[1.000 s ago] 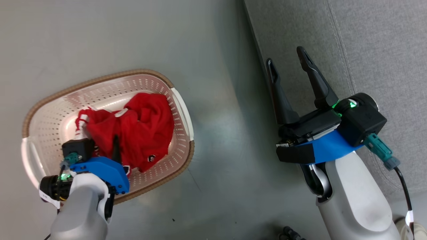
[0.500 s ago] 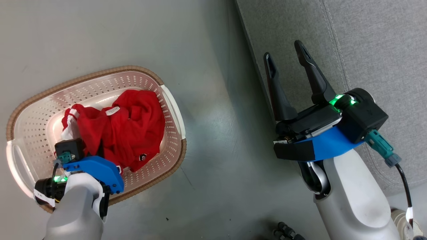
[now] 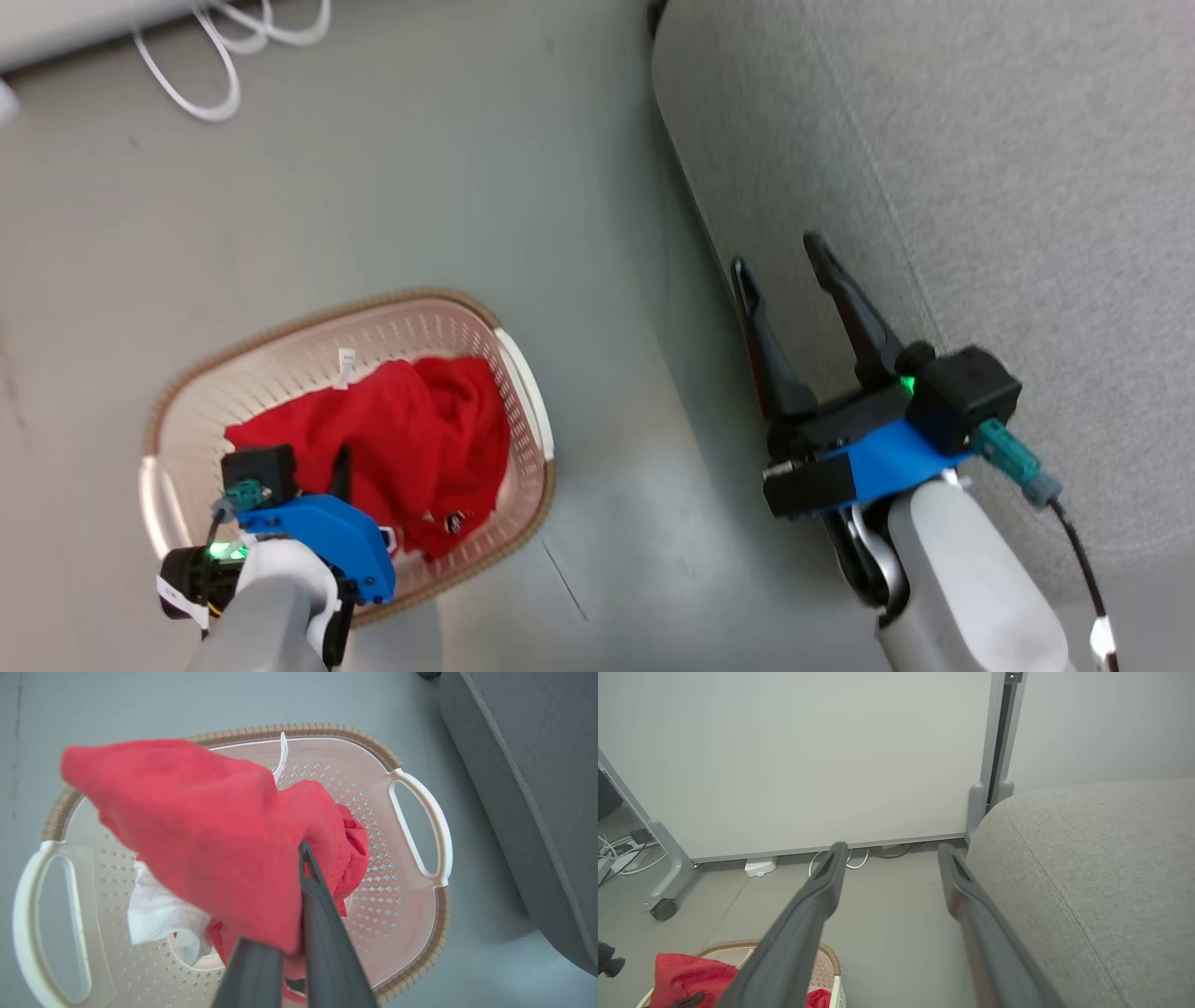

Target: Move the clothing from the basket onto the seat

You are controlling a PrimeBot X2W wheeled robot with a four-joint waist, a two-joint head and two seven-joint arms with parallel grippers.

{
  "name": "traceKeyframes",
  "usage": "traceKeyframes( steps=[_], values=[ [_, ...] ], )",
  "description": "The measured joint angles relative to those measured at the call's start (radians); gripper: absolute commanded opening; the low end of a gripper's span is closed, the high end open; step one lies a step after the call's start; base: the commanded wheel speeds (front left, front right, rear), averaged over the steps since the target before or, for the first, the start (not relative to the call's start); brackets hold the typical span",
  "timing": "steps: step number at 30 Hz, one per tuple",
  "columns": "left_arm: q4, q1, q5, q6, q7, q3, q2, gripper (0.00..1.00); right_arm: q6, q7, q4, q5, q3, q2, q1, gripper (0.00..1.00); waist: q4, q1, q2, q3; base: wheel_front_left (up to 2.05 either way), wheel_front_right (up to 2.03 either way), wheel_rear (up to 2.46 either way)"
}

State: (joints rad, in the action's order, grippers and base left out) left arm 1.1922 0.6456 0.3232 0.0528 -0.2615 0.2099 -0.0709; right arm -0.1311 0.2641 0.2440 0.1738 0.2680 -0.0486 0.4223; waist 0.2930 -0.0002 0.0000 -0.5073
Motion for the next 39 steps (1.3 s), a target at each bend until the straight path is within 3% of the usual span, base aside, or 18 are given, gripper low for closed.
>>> traceKeyframes(
  steps=[9,19,28,39],
  values=[
    [-0.114,-0.065,-0.005,0.039,-0.001,0.074,0.020,0.00,0.000,-0.009,0.050,-0.025,-0.035,0.000,-0.122,1.00,-0.063,-0.0001,0.0000,0.234,0.00,0.00,0.00],
    [-0.270,-0.067,0.142,0.063,0.002,0.302,0.021,0.00,0.000,-0.049,0.025,-0.027,-0.047,0.000,-0.214,1.00,-0.163,-0.0001,0.0000,0.425,0.00,0.00,0.00],
    [-0.391,0.030,0.287,0.063,0.063,0.459,0.022,0.00,0.000,-0.070,0.006,-0.022,-0.047,0.000,-0.241,1.00,-0.216,0.0001,0.0000,0.502,0.00,0.00,0.00],
    [-0.492,0.137,0.402,0.040,0.101,0.586,0.022,0.00,0.000,-0.077,-0.002,-0.023,-0.047,0.000,-0.247,1.00,-0.209,0.0003,0.0001,0.504,0.00,0.00,0.00]
  ],
)
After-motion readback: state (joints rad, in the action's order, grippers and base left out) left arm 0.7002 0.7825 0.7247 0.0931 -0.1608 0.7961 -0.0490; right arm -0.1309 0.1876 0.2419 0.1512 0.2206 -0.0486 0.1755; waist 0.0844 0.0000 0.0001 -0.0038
